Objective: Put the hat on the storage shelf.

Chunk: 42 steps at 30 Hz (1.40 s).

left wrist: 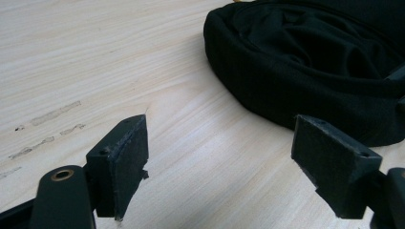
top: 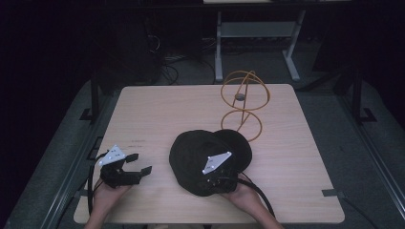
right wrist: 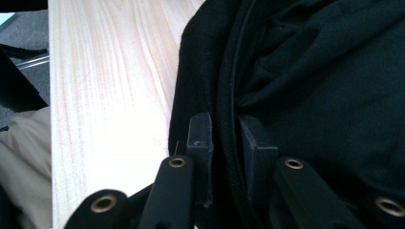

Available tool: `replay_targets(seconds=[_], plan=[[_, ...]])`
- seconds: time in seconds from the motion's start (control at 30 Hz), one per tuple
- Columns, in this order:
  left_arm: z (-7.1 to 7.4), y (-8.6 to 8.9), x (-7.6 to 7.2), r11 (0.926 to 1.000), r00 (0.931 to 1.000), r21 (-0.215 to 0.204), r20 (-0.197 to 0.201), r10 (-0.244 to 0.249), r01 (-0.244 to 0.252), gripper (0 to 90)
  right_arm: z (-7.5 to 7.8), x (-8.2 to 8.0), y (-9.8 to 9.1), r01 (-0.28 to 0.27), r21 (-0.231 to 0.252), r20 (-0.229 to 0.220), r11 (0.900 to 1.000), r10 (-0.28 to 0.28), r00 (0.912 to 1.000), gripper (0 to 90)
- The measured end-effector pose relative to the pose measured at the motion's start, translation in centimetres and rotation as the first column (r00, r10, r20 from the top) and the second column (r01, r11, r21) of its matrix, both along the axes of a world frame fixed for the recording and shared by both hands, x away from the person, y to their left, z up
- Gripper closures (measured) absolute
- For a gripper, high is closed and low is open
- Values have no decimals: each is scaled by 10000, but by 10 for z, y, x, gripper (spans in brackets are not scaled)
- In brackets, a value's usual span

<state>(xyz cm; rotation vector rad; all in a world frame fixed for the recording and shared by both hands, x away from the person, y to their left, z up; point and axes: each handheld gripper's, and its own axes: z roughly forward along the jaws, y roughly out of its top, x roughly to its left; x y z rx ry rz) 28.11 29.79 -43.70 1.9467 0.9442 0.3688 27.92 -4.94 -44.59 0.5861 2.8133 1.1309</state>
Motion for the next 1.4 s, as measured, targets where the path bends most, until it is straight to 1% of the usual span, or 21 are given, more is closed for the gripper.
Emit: replay_targets(seconds=[0.07,0.13,0.17,0.27,0.33,0.37,0.4,0.63,0.67,0.7,0.8,0.87,1.0,1.03,1.2,1.4], plan=[[0,0,0,10000,10000,-5,7,0,0,199,1,0,0,1,33,-56,10000,-1,10000,774],[0,0,0,10000,10000,-6,7,1,-1,199,3,0,0,-134,5,127,9999,134,9998,778],[0,0,0,10000,10000,-27,5,9,-9,198,4,-1,1,-62,50,68,10000,61,10000,779],[1,1,0,10000,10000,-27,44,5,-4,199,6,-2,1,-114,89,158,9999,112,9998,782],[1,1,-1,10000,10000,-37,49,25,-25,199,10,-2,-1,-136,220,220,9997,132,9997,783],[1,1,0,10000,10000,-31,54,10,-9,199,12,-3,-2,-111,363,160,9993,105,9998,783],[1,1,0,10000,10000,-28,53,7,-7,199,14,-2,-3,-127,416,209,9991,119,9997,783],[1,0,0,10000,10000,26,35,-53,53,199,26,-2,-11,-1,958,136,9954,-12,9999,782],[1,0,0,10000,10000,21,33,-53,53,199,31,-2,-14,47,1169,119,9931,-61,9999,782],[1,0,0,10000,10000,23,37,-60,60,199,31,-2,-14,47,1169,119,9931,-61,9999,782],[1,0,0,10000,10000,7,34,-68,68,199,37,-1,-19,73,1433,158,9896,-97,9998,781],[1,0,0,10000,10000,-25,36,-71,71,199,43,-1,-24,134,1754,101,9844,-154,9998,781],[2,-1,-1,10000,9999,-66,140,-45,46,199,47,0,-29,120,1927,21,9812,-126,9999,781],[2,-1,-1,10000,9999,-76,144,-56,57,200,50,-1,-31,107,2004,53,9797,-120,9999,782],[3,-3,-2,9998,9998,-161,157,-115,118,200,56,-1,-34,65,2209,95,9753,-89,9999,781],[4,-6,-3,9995,9994,-166,245,-251,255,200,61,-2,-39,15,2684,-74,9633,5,10000,782]])
